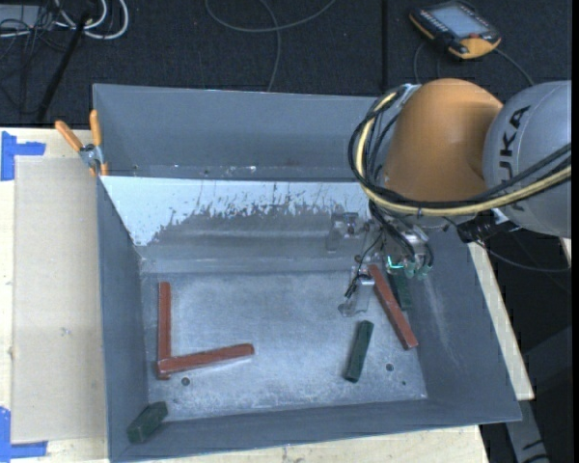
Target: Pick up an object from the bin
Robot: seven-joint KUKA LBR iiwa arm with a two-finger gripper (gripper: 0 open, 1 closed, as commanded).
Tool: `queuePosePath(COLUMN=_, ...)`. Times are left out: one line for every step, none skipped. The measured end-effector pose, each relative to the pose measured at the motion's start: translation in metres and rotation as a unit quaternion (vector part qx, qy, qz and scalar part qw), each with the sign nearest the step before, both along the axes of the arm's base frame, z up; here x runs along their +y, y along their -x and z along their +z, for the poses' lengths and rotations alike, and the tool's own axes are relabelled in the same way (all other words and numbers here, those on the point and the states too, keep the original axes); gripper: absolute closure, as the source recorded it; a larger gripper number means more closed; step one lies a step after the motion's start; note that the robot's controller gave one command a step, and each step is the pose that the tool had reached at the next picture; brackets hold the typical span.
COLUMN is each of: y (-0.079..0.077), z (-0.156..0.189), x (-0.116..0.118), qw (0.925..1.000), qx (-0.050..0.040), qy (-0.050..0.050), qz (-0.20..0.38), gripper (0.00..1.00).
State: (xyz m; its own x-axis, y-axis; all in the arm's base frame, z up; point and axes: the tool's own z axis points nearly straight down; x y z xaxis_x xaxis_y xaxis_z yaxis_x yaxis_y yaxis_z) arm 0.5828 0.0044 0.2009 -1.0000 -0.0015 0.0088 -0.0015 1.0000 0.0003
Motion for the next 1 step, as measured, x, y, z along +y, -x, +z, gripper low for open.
queuePosePath(y=-0.0015, z=0.0046, x=0.0, qw=1.0, qx=-0.0041, qy=0.0, qz=0.0, gripper=0.0)
